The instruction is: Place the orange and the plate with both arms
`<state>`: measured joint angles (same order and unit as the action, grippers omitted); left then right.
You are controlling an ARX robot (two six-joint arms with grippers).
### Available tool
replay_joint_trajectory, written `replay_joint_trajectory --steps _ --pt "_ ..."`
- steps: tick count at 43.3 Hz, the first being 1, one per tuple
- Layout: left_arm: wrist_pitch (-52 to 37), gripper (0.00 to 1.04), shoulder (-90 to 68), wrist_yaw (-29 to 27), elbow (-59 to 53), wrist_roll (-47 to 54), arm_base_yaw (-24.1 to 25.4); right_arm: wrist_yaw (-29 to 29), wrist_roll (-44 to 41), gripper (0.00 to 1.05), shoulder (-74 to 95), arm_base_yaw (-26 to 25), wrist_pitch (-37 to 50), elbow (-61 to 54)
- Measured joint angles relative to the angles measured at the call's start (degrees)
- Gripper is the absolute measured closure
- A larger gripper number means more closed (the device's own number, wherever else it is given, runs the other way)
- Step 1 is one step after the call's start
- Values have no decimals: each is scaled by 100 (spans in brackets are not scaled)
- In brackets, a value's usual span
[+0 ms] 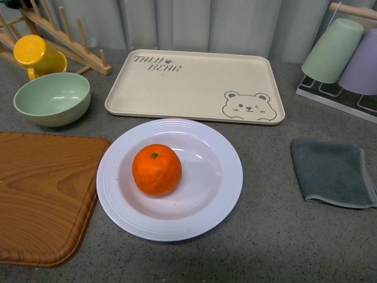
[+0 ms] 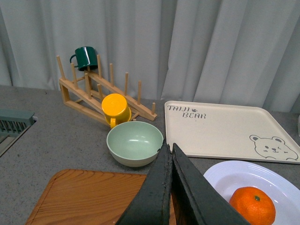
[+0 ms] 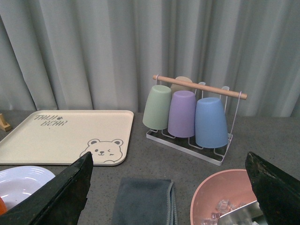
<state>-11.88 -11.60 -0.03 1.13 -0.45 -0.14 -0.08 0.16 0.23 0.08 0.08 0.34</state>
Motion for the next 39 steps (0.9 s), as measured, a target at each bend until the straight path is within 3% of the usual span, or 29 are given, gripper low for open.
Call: replay_joint_trajectory --steps 6,12,23,27,30,39 --pt "199 101 190 0 0 0 0 0 0 9 0 0 0 0" --pt "1139 101 1051 2 0 2 0 2 0 9 0 0 0 0" --pt "1185 100 1130 2 0 0 0 0 0 9 0 0 0 0" --pt "1185 85 1132 2 0 2 -2 640 -313 9 439 195 -339 170" --pt "1185 74 1137 0 0 2 0 678 -363 9 1084 337 -111 243" --pt "1185 37 1137 0 0 2 0 -481 254 9 4459 492 1650 791"
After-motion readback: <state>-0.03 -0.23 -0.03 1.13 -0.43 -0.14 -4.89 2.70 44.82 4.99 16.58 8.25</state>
